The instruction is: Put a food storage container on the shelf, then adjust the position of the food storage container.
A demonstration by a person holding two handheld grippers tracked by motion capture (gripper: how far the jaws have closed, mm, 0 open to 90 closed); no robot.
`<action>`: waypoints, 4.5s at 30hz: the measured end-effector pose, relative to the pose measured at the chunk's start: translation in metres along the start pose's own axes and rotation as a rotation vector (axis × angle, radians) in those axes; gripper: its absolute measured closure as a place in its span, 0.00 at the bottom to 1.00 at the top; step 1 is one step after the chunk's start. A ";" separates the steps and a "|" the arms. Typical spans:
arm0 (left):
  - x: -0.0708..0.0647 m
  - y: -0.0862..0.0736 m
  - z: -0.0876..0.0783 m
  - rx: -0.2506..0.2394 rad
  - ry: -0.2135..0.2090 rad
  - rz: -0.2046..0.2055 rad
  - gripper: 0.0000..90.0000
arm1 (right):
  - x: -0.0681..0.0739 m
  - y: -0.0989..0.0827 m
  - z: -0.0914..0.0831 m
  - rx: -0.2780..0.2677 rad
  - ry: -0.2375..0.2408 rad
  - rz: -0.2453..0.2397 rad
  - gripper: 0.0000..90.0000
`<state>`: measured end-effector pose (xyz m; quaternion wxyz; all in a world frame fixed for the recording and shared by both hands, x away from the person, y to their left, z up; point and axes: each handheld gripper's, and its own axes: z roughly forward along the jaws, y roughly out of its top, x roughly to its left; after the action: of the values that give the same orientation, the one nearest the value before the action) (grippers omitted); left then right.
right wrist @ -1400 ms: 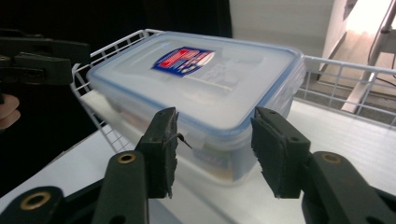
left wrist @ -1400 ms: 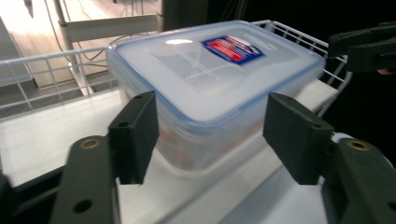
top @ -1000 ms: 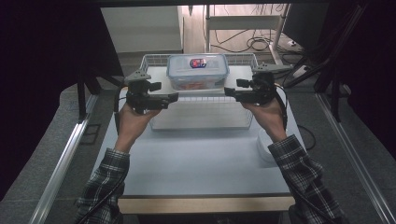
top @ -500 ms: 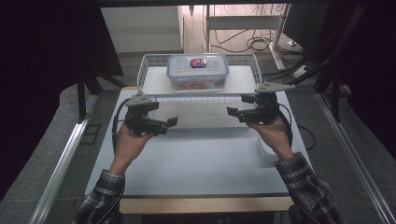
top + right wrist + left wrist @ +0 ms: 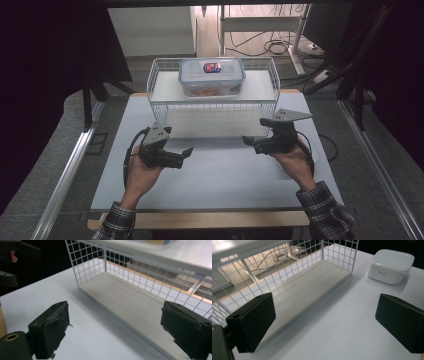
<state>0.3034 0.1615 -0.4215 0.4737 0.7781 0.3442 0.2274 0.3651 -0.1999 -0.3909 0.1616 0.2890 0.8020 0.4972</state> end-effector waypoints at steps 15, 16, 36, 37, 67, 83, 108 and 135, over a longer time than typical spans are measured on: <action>-0.024 -0.050 -0.005 -0.005 -0.022 -0.017 0.04 | 0.022 -0.043 -0.013 0.012 0.039 -0.013 0.06; -0.026 -0.053 -0.004 -0.003 -0.015 -0.011 0.04 | 0.023 -0.046 -0.013 0.012 0.035 -0.016 0.06; -0.025 -0.075 -0.004 0.029 0.020 -0.015 0.03 | 0.023 -0.088 0.000 0.131 0.011 0.038 0.01; -0.024 -0.075 -0.004 0.031 0.022 -0.017 0.03 | 0.022 -0.088 0.000 0.144 0.013 0.047 0.01; -0.025 -0.078 0.003 0.067 0.023 0.003 0.04 | -0.083 -0.099 -0.076 0.172 -0.370 0.173 1.00; -0.025 -0.079 0.008 0.093 0.012 -0.002 0.04 | -0.125 -0.117 -0.084 0.211 -0.502 0.219 1.00; -0.027 -0.080 0.010 0.106 0.005 0.011 0.04 | -0.100 -0.114 -0.049 0.257 -0.321 0.228 1.00; -0.028 -0.081 0.013 0.124 -0.005 0.010 0.04 | -0.021 -0.100 0.003 0.315 -0.071 0.109 0.99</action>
<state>0.2676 0.1582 -0.4999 0.4243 0.8081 0.3528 0.2062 0.3527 -0.2446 -0.4815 0.1155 0.3713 0.8469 0.3627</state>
